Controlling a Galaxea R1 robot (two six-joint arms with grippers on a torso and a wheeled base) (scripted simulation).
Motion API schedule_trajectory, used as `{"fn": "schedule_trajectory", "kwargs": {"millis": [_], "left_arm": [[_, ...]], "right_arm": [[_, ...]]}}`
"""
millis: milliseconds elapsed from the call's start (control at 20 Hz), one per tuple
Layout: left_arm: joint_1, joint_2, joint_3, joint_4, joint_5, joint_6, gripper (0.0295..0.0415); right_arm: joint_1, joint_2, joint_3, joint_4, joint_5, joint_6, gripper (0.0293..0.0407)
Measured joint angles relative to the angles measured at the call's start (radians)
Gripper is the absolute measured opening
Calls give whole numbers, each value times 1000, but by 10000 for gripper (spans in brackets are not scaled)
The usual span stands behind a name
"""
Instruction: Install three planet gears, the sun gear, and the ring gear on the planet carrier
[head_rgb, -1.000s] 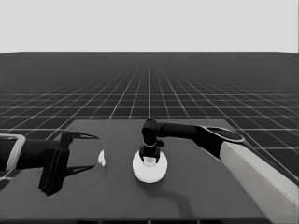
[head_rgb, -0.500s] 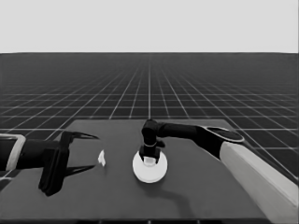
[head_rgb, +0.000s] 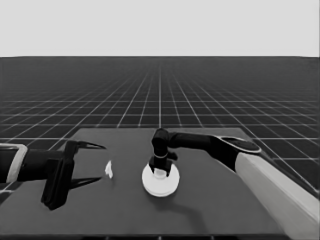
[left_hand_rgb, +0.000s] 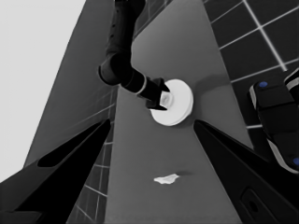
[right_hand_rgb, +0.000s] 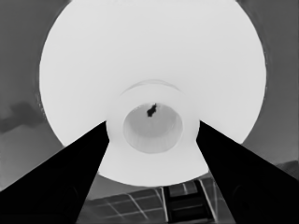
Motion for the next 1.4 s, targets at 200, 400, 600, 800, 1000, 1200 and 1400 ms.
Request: {"fn": "schedule_trajectory", "kwargs": {"millis": [200, 400, 600, 800, 1000, 1200, 1400], "left_arm": [[0, 0, 0, 0, 0, 0, 385], [0, 0, 0, 0, 0, 0, 385], [0, 0, 0, 0, 0, 0, 385], [0, 0, 0, 0, 0, 0, 385], [0, 0, 0, 0, 0, 0, 385], [0, 0, 0, 0, 0, 0, 385], [0, 0, 0, 0, 0, 0, 385]], "right_arm": [[-2, 0, 0, 0, 0, 35, 348], [-3, 0, 0, 0, 0, 70, 348], [-4, 0, 0, 0, 0, 105, 348], [-5, 0, 0, 0, 0, 140, 348], [-5, 0, -1, 0, 0, 175, 348], [-5, 0, -1, 0, 0, 209, 348], [-5, 0, -1, 0, 0, 221, 384]]}}
